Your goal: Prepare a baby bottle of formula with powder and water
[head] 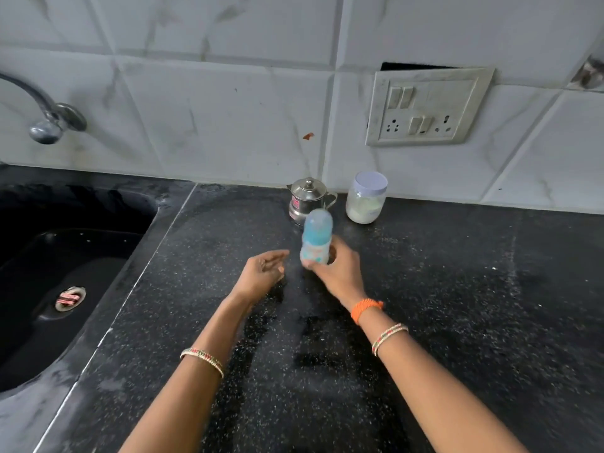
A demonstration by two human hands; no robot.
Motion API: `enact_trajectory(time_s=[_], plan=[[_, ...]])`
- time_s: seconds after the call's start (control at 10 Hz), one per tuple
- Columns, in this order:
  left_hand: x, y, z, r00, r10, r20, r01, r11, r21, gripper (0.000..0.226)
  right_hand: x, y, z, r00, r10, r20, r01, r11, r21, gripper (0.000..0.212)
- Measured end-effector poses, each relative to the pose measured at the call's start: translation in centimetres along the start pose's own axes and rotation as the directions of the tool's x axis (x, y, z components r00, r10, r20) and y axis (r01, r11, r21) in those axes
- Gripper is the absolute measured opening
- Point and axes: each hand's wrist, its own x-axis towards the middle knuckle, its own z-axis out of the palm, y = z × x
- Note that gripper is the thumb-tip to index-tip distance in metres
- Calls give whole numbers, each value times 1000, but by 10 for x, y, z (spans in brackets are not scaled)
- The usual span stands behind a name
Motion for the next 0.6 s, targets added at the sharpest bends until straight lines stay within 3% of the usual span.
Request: enact_trajectory(time_s=[0.1,0.3,0.6], plan=[[18,2,12,999,37,-13,-36,996,87,42,30,5,-19,990,55,-133,-50,998,41,50],[38,-10,19,999,-13,31,7,987,162,44,47,25,-11,989,146,-27,-146,989,-19,53],[30,-13,21,999,13,38,-21,975,223,45,40,23,-5,990,142,25,-141,990,-29,57]])
